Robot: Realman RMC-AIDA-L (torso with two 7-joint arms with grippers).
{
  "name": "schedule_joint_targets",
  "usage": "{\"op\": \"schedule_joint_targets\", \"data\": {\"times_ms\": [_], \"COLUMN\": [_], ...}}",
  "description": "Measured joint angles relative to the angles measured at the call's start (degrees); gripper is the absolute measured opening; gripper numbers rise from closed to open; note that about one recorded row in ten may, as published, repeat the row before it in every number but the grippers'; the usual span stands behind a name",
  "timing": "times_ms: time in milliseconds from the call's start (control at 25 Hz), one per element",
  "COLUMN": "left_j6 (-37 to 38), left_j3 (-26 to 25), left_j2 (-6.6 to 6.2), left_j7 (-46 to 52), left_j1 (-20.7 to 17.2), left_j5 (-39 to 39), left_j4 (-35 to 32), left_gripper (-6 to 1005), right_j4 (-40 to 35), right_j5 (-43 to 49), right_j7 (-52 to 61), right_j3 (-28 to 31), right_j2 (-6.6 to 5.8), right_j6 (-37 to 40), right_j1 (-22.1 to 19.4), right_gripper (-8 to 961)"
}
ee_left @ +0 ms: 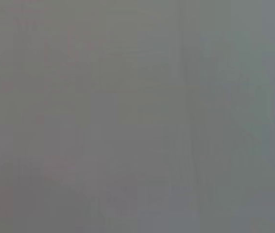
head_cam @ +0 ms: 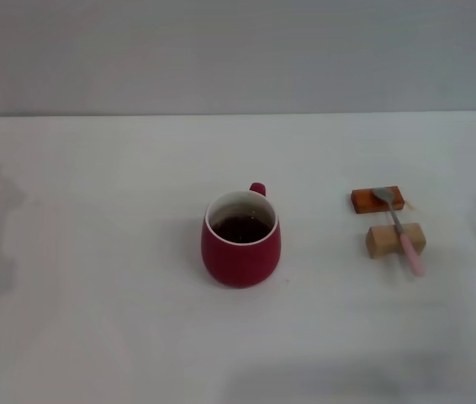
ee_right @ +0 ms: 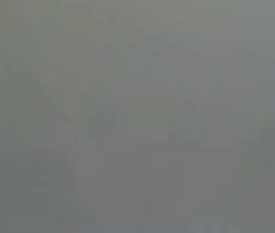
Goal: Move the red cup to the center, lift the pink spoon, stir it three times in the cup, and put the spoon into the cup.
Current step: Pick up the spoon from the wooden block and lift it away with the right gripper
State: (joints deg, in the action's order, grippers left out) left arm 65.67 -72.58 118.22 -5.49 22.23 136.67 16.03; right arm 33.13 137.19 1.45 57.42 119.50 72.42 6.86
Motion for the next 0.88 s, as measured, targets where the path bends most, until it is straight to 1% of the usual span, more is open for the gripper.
{"op": "schedule_joint_targets", "data": {"times_ms": [120,240,320,480,600,640,680,760,880], "left_j6": [-0.02,-0.09,-0.09,-0.26,-0.49,-0.60,-0.65,-0.67,-0.71], "left_j3": [-0.06,-0.32,-0.61,-2.35,-2.55,-2.57,-2.57,-2.58,-2.61], "left_j2": [-0.11,-0.25,-0.29,-0.45,-0.74,-0.90,-0.99,-1.25,-1.50], "left_j7": [-0.01,0.00,0.00,0.04,0.05,0.05,0.04,0.04,0.04], "left_j1": [1.46,3.17,3.57,4.40,4.74,4.97,5.10,5.36,5.53], "left_j5": [-0.07,-0.25,-0.24,0.02,0.03,0.03,0.03,0.03,0.00], "left_j4": [-1.48,-3.13,-3.51,-4.28,-4.62,-4.89,-5.07,-5.35,-5.52], "left_gripper": [-1,-1,-1,-1,-1,-1,-1,-1,-1], "right_j4": [4.56,8.50,10.44,13.49,15.34,15.49,15.49,14.32,13.41], "right_j5": [-3.24,-10.45,-13.59,-15.91,-17.61,-19.49,-19.49,-23.61,-25.66], "right_j7": [-5.65,-11.59,-14.00,-17.69,-19.40,-19.46,-19.46,-19.47,-19.34], "right_j3": [-6.34,-14.44,-18.45,-22.91,-25.72,-27.65,-27.65,-30.76,-32.54], "right_j2": [0.15,-0.03,-0.20,-0.26,-0.30,-0.30,-0.30,-0.16,-0.17], "right_j6": [-0.04,0.23,0.46,0.48,0.44,0.43,0.43,0.46,0.47], "right_j1": [-3.25,-4.99,-5.91,-8.36,-9.93,-10.20,-10.20,-9.50,-8.61], "right_gripper": [801,801,801,801,801,801,801,801,801]}}
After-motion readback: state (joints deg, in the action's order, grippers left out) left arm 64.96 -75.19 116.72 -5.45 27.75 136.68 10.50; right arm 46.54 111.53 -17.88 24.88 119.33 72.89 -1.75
